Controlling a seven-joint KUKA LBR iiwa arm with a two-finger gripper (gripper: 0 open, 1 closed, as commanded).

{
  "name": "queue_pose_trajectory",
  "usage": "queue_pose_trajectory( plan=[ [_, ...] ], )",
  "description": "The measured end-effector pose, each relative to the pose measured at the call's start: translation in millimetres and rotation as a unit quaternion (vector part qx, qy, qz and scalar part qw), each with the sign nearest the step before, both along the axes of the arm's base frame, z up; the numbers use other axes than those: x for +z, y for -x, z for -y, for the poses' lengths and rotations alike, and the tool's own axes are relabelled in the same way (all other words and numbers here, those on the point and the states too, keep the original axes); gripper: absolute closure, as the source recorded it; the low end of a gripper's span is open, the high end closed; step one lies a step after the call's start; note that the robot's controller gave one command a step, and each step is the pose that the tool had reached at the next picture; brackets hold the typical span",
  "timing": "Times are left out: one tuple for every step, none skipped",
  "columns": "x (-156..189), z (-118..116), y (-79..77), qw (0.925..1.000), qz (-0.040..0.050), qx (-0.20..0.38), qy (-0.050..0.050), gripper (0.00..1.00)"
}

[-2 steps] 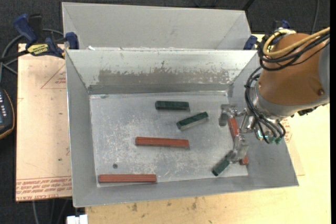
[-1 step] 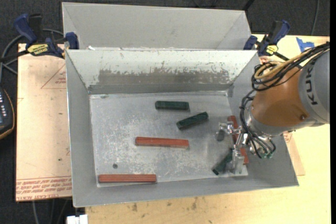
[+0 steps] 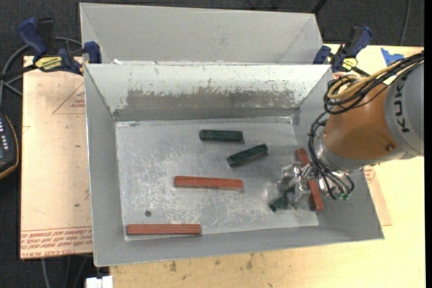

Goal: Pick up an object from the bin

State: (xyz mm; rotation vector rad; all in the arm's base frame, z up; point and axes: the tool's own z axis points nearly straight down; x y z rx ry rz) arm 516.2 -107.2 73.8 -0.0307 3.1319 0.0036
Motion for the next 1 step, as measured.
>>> queue_pose_trajectory(
  plan=[
    [-2.7,1.0,1.4,1.0000,-0.0025,-0.001,0.001,0.00]
  ],
)
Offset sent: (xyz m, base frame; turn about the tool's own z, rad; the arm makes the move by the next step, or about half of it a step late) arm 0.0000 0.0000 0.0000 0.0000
